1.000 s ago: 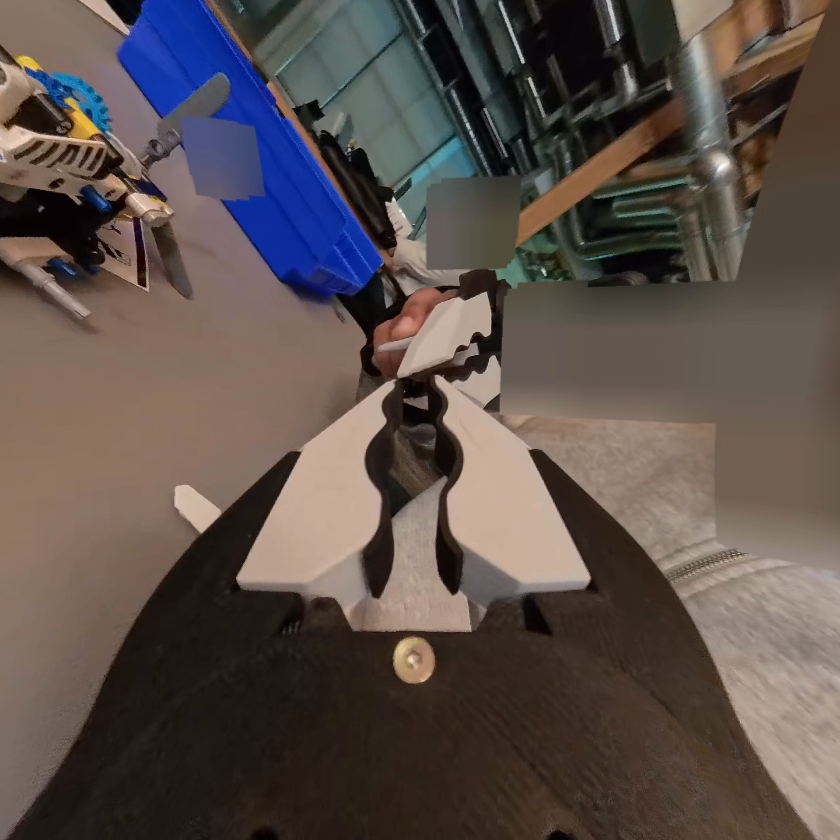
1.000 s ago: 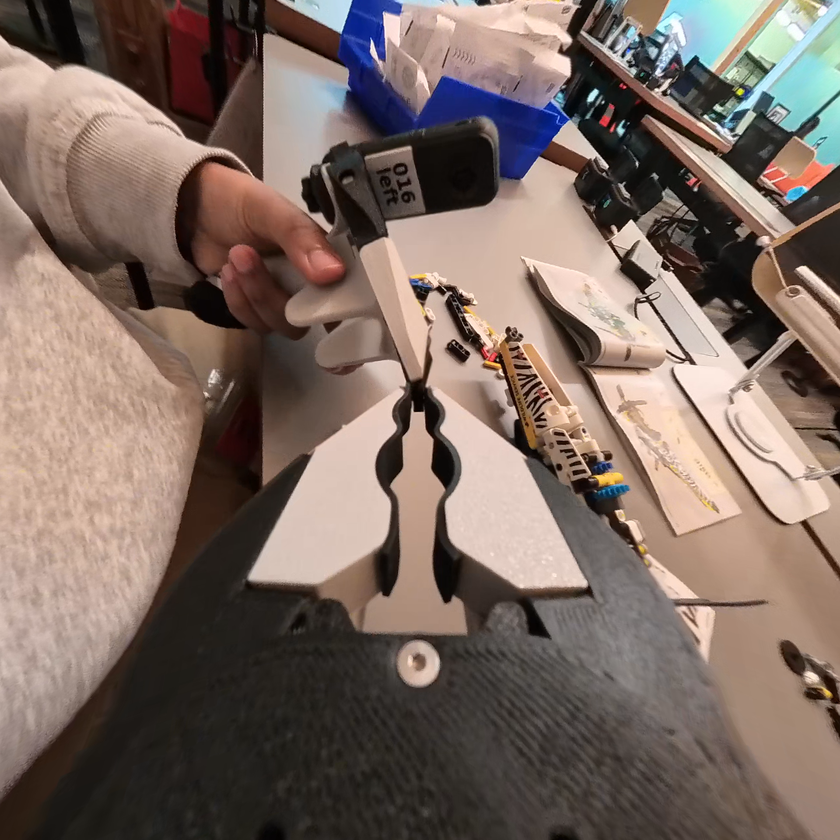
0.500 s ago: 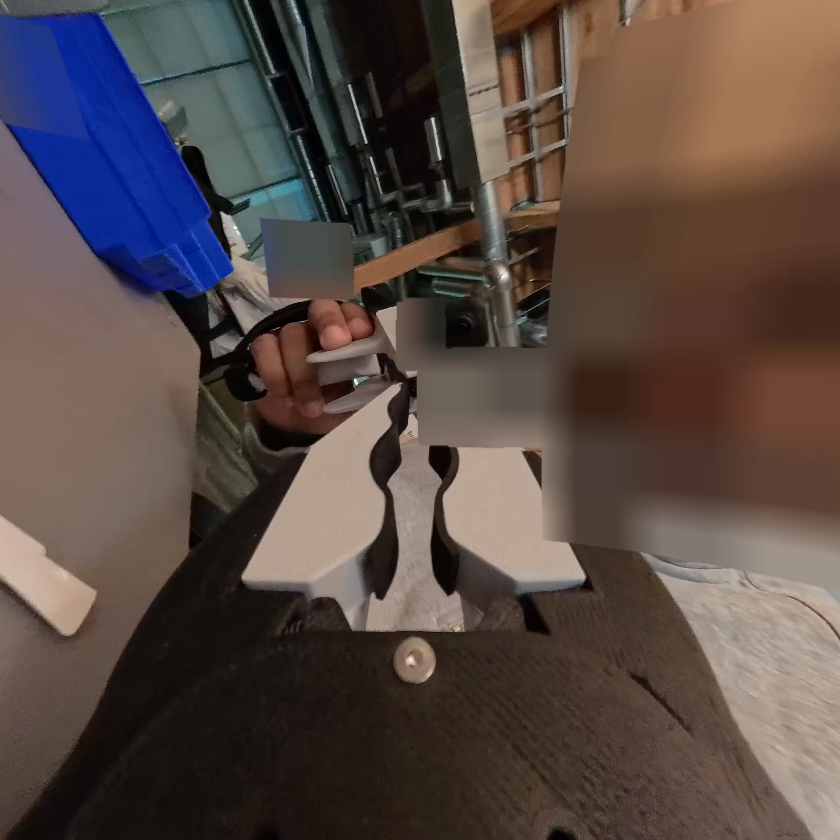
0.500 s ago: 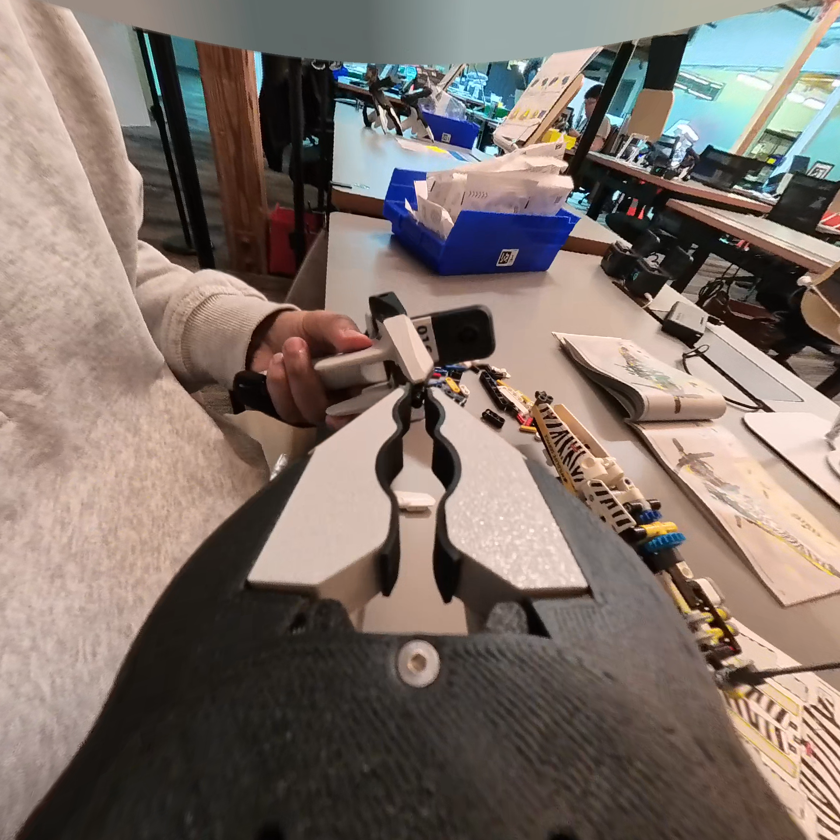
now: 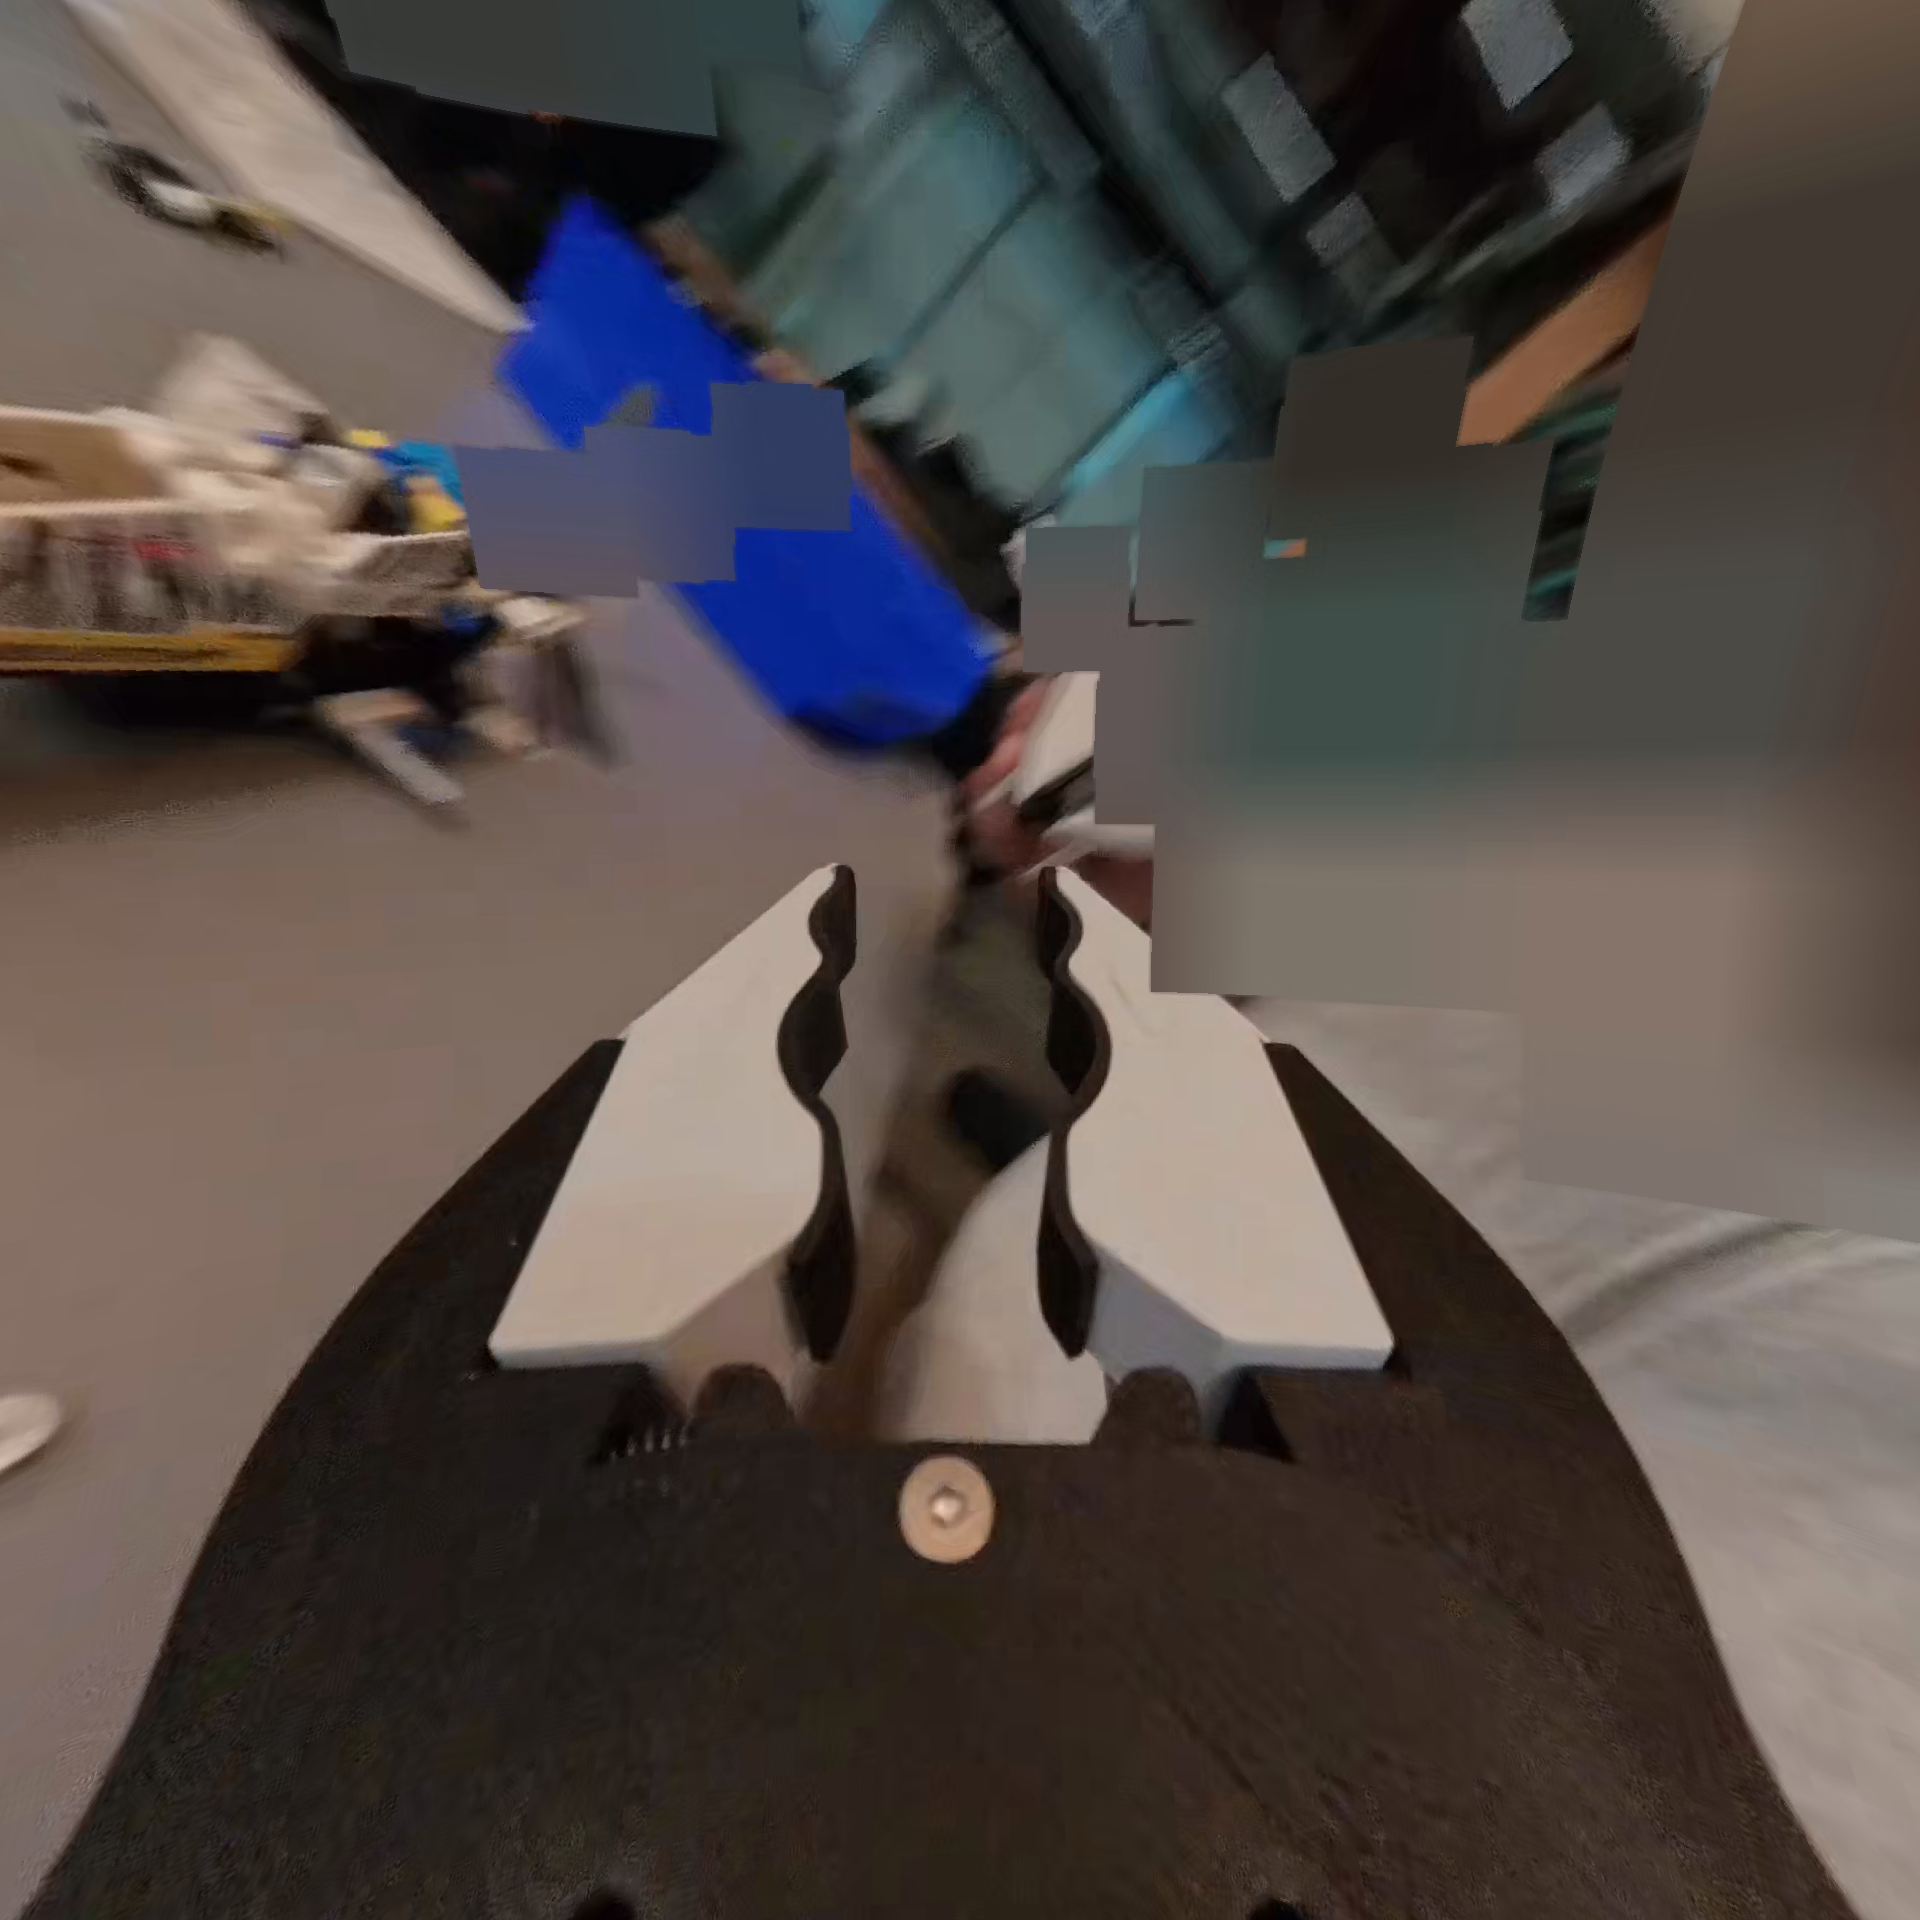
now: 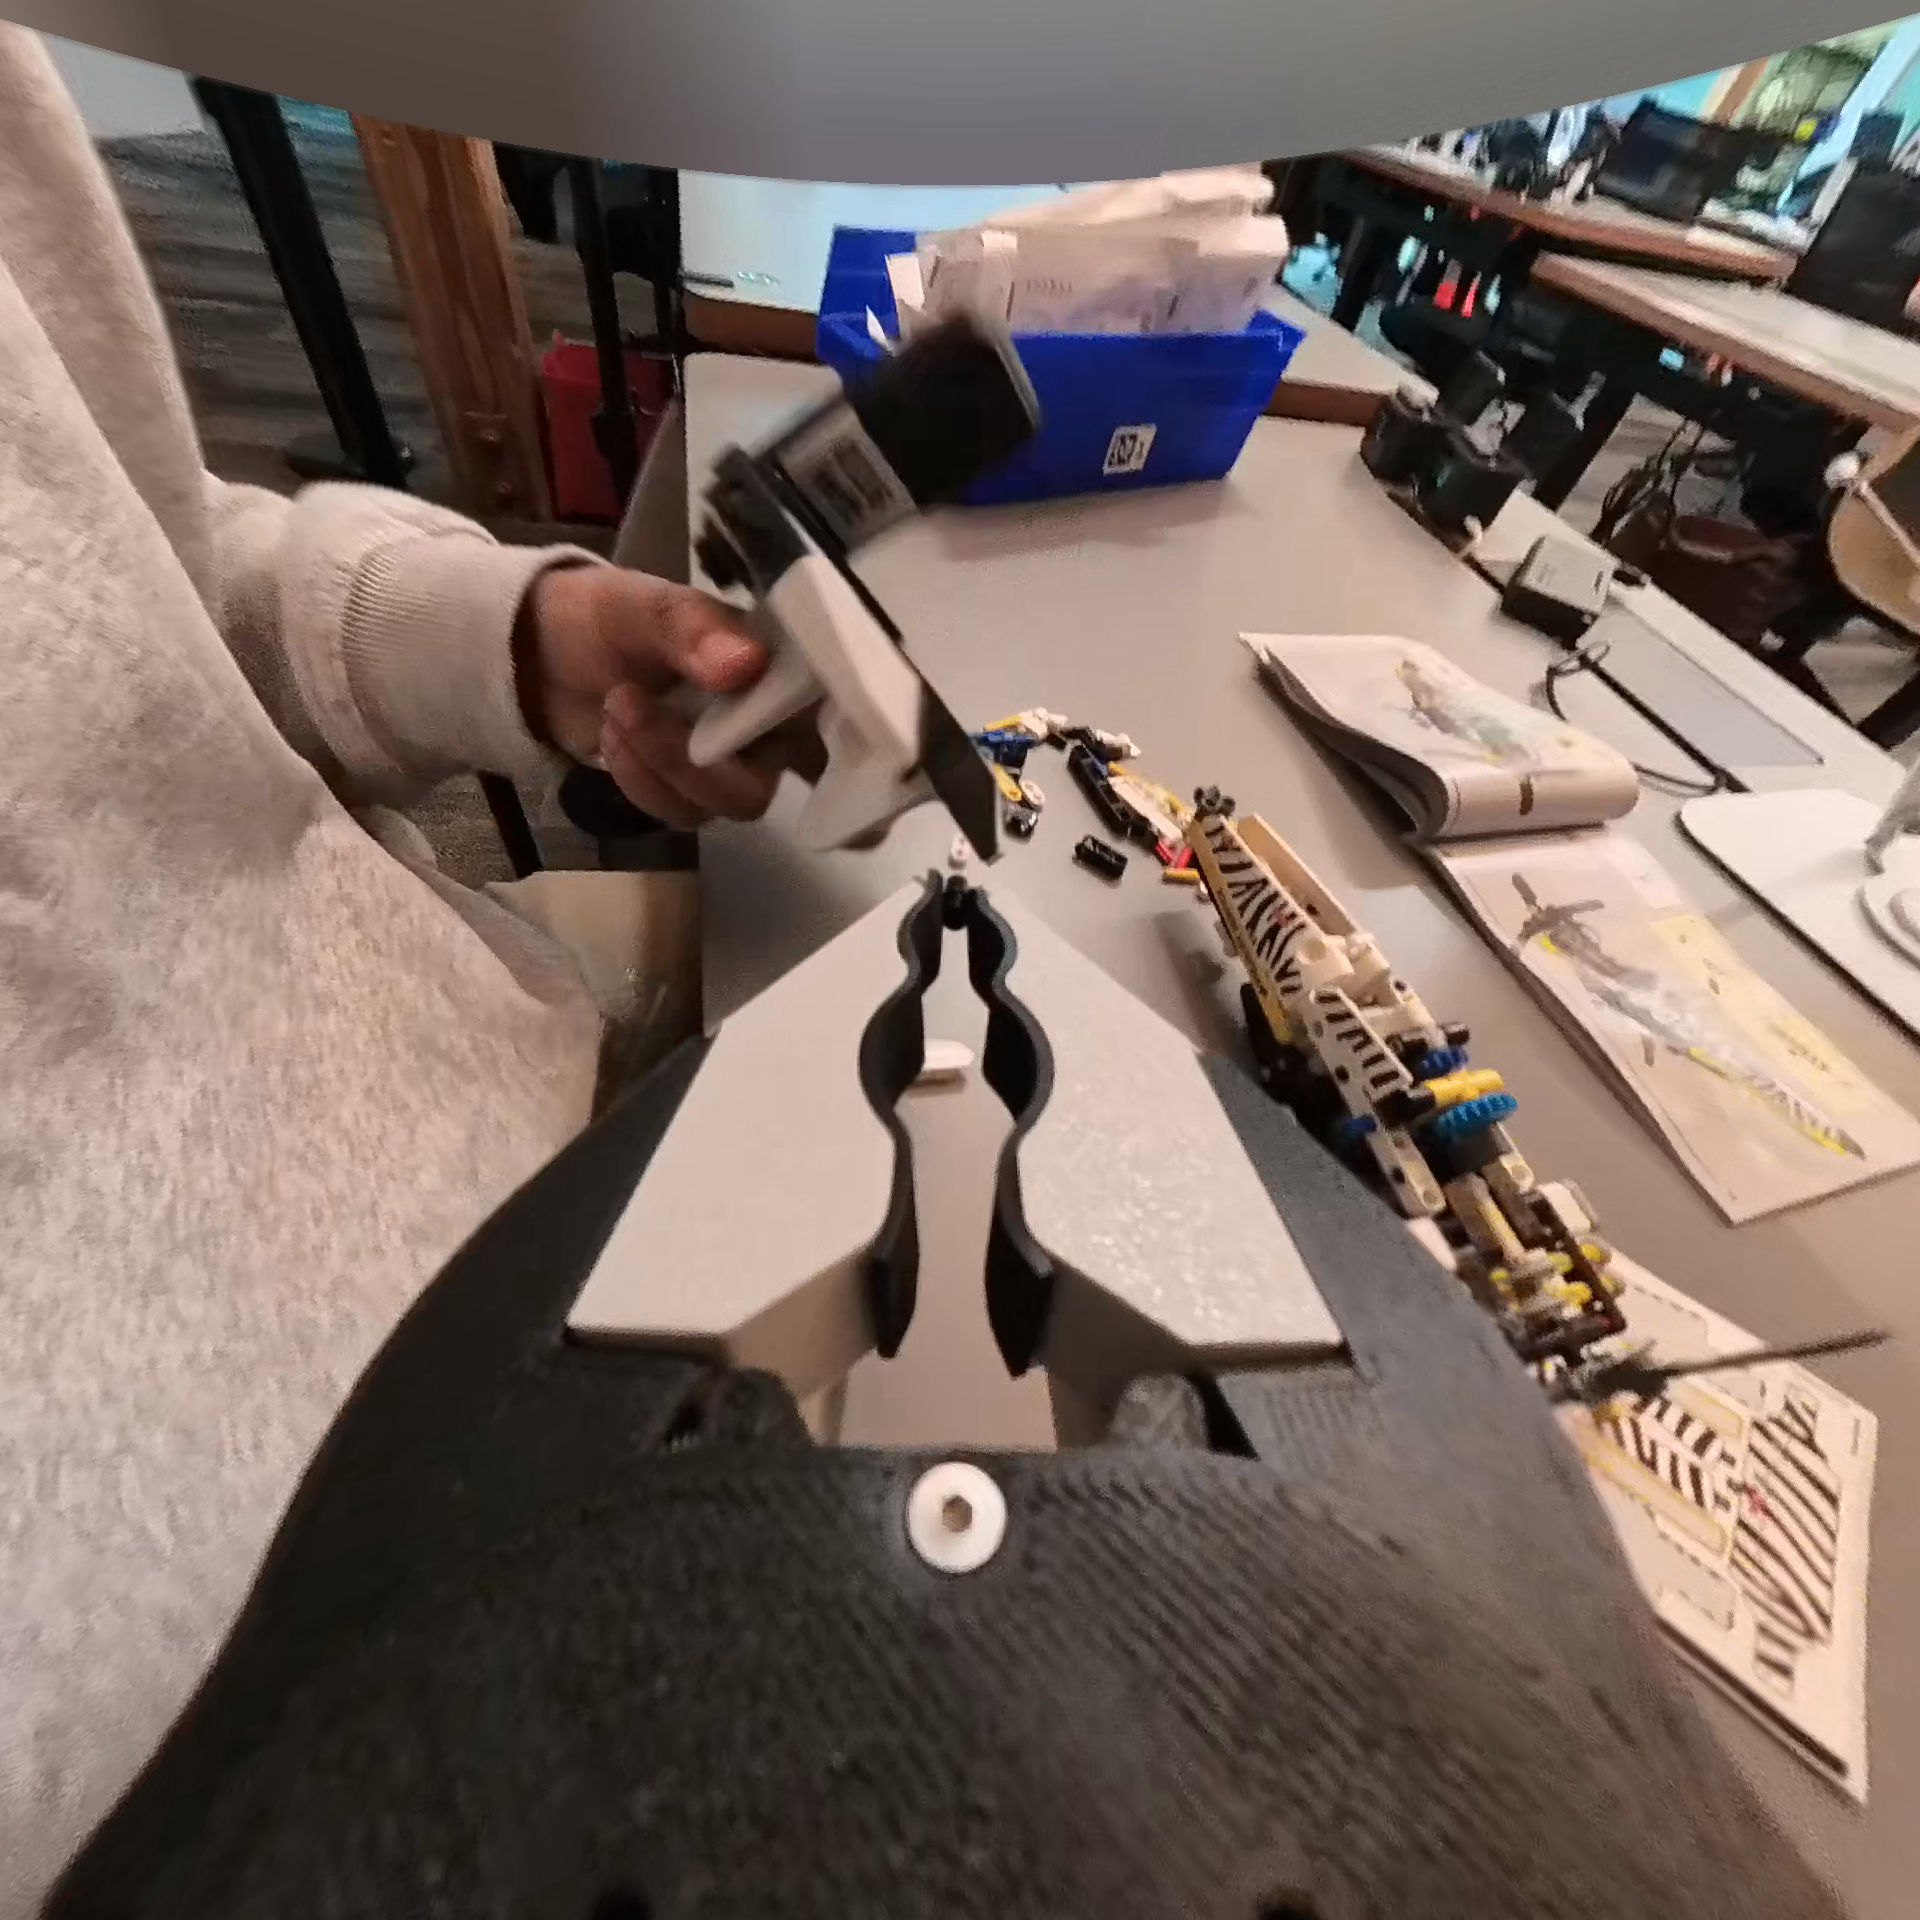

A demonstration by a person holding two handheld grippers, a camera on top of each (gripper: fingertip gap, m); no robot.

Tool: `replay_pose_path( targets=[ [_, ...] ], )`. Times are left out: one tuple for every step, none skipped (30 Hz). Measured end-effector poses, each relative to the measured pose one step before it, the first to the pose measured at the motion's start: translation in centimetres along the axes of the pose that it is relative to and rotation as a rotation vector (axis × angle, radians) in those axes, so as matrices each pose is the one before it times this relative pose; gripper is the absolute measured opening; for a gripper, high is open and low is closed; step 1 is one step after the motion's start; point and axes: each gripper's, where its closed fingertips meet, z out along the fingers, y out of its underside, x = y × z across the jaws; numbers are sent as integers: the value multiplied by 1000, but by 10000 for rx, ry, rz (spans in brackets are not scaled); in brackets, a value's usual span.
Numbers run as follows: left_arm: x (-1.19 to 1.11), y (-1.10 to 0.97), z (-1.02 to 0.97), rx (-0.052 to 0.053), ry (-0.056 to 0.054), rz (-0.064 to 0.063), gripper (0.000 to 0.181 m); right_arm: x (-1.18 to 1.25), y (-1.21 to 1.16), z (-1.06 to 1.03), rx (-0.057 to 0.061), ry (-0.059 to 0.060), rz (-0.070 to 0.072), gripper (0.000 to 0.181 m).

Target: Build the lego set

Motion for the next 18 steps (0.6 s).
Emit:
replay_pose_path(
  targets=[
    [-1183, 933, -113, -615, -1289, 941, 36, 220, 528, 113, -209, 26, 154, 3],
    [-1015, 1077, 73, -643, -1161, 792, 37, 196, 691, 258, -285, -12, 193, 3],
    [-649, 1116, 299, -627, -867, 565, 40, 139, 834, 407, -371, -74, 246, 3],
    [-287, 1017, 444, -558, -592, 382, 42, 83, 895, 525, -385, -104, 270, 3],
    [-144, 885, 501, -470, -457, 298, 43, 43, 956, 633, -427, -126, 289, 2],
    [-180, 682, 514, -359, -453, 307, 43, 4, 839, 646, -355, -125, 249, 2],
    [-298, 563, 480, -294, -495, 341, 43, -32, 633, 564, -223, -108, 188, 2],
    [-485, 461, 448, -263, -591, 395, 43, 5, 525, 483, -186, -66, 151, 2],
    [-407, 347, 376, -204, -522, 417, 42, 60, 398, 372, -149, -3, 95, 2],
    [-223, 288, 335, -171, -392, 365, 42, 86, 313, 263, -126, 29, 53, 2],
    [-41, 274, 298, -163, -246, 291, 42, 43, 186, 167, -63, 11, 21, 2],
    [23, 295, 240, -177, -169, 231, 42, -16, 74, 68, 1, -18, -2, 2],
    [-103, 0, 53, -7, -223, 254, 38, -4, 101, 30, -13, -4, -2, 2],
    [-175, 67, 23, -69, -203, 191, 37, 34, 169, 44, -59, 18, -5, 2],
    [-145, -38, -53, -12, -119, 99, 30, 19, 184, 66, -64, 23, -21, 2],
    [-16, -15, -50, -10, 26, 18, 16, -15, 155, 94, -52, 15, -22, 2],
    [80, 14, -30, 12, 138, -92, 15, -83, 193, 145, -80, -25, 1, 2],
    [118, -4, -48, 55, 211, -215, 14, -150, 166, 194, -76, -61, 4, 2]
  ],
)
